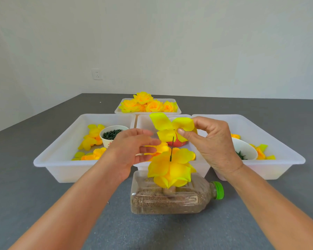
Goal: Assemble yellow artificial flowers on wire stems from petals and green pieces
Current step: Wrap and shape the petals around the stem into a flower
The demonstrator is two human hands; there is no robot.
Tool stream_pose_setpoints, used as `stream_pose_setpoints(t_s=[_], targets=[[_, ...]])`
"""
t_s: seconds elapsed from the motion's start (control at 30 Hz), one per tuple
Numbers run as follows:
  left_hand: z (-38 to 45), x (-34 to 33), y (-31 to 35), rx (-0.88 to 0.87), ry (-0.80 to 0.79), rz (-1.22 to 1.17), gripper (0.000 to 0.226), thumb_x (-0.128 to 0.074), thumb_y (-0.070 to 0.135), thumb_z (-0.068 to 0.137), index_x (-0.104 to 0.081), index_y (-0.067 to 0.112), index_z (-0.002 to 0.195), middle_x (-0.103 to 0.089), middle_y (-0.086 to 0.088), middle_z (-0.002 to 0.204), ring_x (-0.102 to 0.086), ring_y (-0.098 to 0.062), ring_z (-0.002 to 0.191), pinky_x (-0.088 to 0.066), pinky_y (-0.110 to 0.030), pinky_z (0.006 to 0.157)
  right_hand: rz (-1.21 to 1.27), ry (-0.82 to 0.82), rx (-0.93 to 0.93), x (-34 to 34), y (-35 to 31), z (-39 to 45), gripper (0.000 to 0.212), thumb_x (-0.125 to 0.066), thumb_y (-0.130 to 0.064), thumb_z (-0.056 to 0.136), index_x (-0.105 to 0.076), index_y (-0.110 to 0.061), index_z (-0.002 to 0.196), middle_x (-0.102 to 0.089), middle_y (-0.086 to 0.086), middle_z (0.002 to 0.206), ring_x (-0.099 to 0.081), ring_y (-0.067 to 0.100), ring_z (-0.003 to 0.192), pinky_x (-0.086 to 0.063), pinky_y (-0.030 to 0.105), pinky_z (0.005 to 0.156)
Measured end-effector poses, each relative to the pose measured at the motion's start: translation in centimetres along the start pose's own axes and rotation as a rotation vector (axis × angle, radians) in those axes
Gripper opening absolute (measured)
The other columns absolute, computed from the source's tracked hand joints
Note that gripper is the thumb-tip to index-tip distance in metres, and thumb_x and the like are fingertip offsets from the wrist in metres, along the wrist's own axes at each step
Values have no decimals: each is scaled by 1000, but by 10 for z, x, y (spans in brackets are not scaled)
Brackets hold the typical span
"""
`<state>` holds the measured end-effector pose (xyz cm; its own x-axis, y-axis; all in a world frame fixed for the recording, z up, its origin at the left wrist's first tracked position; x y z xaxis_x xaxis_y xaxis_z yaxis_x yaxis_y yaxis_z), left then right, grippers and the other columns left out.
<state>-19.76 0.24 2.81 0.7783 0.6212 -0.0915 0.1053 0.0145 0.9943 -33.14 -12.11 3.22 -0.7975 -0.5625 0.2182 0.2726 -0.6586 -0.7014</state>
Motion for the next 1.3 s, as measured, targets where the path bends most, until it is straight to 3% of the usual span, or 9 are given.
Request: stream_pose_setpoints(t_s=[0.1,0.2,0.4,0.6,0.67,0.77,0.93,1.13,1.3], targets=[[-5,3,-10,-43,55,126,11,-64,5,82,-64,11,91,-69,-12,93,-61,-16,73,-48,-24,60,-6,-8,10,-1,0,-2,12,-69,3,79,-72,-7,87,-71,17,83,-64,11,66,-48,6,60],[-5,2,-6,-94,75,65,7,-57,12,89,-64,10,91,-70,-7,82,-59,-15,69,-46,-24,57,-81,-9,81,-3,0,-4,13,-72,4,74,-71,-5,83,-68,9,81,-61,6,70,-45,4,63],[-1,-5,9,40,-33,47,42,-49,57,85,-62,17,88,-74,-10,80,-63,-16,58,-49,-27,56,-326,2,374,-2,3,-6,4,-73,-4,70,-73,-3,74,-70,6,75,-60,13,81,-50,34,76],[4,-16,7,54,-43,-25,16,-72,23,75,-62,13,84,-71,-4,70,-64,-15,57,-51,-24,53,-466,7,494,0,5,-6,9,-77,2,68,-74,-4,74,-71,3,78,-63,21,83,-49,47,74],[6,-17,5,55,-44,-44,13,-73,16,73,-64,13,82,-70,-2,70,-64,-15,60,-51,-25,56,-474,15,539,-1,3,-6,2,-72,-5,74,-74,-4,73,-71,4,78,-64,25,83,-49,49,73],[9,-18,4,42,-48,-68,12,-73,7,72,-65,14,78,-71,-2,68,-66,-15,61,-53,-28,58,-478,33,570,-1,1,-6,17,-67,-19,79,-73,-5,73,-72,4,79,-64,26,83,-49,48,73],[10,-19,5,27,-53,-74,15,-72,4,73,-65,13,81,-71,-3,70,-66,-17,64,-53,-30,61,-519,14,562,-1,4,-6,3,-74,-6,71,-73,-5,74,-71,3,79,-65,26,82,-50,50,71],[14,-21,9,8,-34,-71,18,-73,5,73,-63,12,85,-68,-8,80,-64,-20,70,-53,-35,70,-477,11,485,-1,10,-2,10,-74,-1,69,-74,-6,78,-70,3,80,-62,23,84,-50,49,72],[16,-23,6,40,-62,-42,16,-73,9,74,-61,14,81,-66,1,63,-61,-13,61,-50,-27,56,-490,-2,498,-2,9,-3,11,-73,-18,74,-73,-7,76,-70,1,78,-63,23,82,-50,47,72]])
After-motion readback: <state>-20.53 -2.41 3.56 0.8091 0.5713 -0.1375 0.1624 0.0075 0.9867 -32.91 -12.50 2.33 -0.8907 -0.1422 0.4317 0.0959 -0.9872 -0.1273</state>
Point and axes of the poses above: each hand's wrist, its own z-axis towards the middle knuckle, its own x-axis out of the back of the hand, y = z × x, the point moved 1 cm from there along z, towards the middle knuckle
